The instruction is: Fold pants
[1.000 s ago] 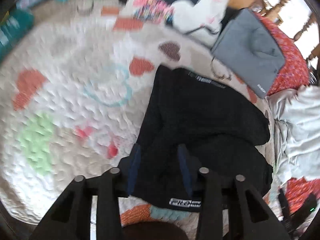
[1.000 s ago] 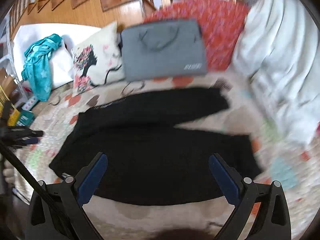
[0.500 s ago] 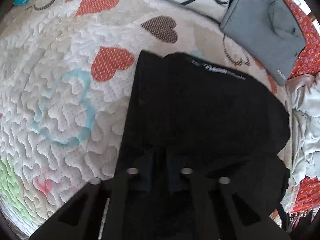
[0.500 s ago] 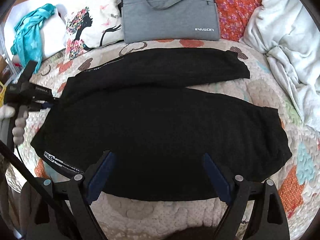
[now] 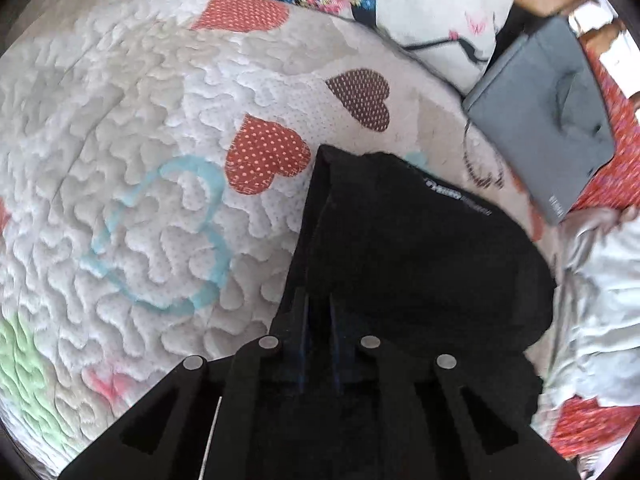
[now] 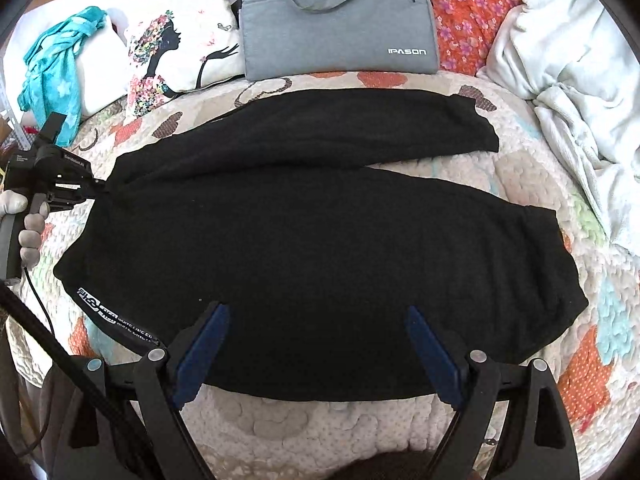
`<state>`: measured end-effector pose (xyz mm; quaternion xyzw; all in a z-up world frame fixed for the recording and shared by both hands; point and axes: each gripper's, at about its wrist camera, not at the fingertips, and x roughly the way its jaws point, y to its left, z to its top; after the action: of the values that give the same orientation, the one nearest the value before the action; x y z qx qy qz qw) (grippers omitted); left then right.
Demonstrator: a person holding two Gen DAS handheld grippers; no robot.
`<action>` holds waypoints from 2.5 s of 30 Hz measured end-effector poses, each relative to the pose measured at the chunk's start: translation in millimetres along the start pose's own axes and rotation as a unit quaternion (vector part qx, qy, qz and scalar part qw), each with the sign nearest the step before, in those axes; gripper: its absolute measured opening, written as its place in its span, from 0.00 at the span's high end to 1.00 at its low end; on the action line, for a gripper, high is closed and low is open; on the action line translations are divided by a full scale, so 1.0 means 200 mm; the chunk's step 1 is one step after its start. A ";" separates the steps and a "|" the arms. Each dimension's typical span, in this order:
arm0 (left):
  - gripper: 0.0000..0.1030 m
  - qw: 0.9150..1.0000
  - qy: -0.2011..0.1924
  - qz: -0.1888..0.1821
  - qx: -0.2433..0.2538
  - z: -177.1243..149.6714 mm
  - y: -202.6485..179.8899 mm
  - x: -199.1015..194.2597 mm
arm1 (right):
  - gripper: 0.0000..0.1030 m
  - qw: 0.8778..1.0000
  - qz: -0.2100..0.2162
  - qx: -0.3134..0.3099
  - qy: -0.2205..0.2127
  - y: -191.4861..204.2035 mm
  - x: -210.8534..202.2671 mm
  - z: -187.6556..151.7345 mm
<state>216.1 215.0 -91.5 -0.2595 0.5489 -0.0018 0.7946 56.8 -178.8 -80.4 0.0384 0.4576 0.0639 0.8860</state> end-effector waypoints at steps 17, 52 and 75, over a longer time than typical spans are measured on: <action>0.37 0.963 -0.184 0.051 0.189 -0.10 -0.34 -0.74 | 0.00 0.981 -0.038 -0.018 -0.188 -0.35 -0.63 0.41; 0.17 0.920 0.056 -0.005 0.387 0.33 -0.87 0.66 | 0.04 0.977 0.045 -0.151 0.144 -0.55 1.12 1.38; 0.88 0.917 -0.012 -0.025 0.399 0.16 -0.88 0.31 | 0.94 0.988 0.077 -0.107 0.086 -0.46 0.81 1.21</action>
<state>317.0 58.5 -64.3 0.0652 0.4862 -0.2369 0.8386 354.0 -248.6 -83.7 -0.0268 0.5182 0.1838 0.8348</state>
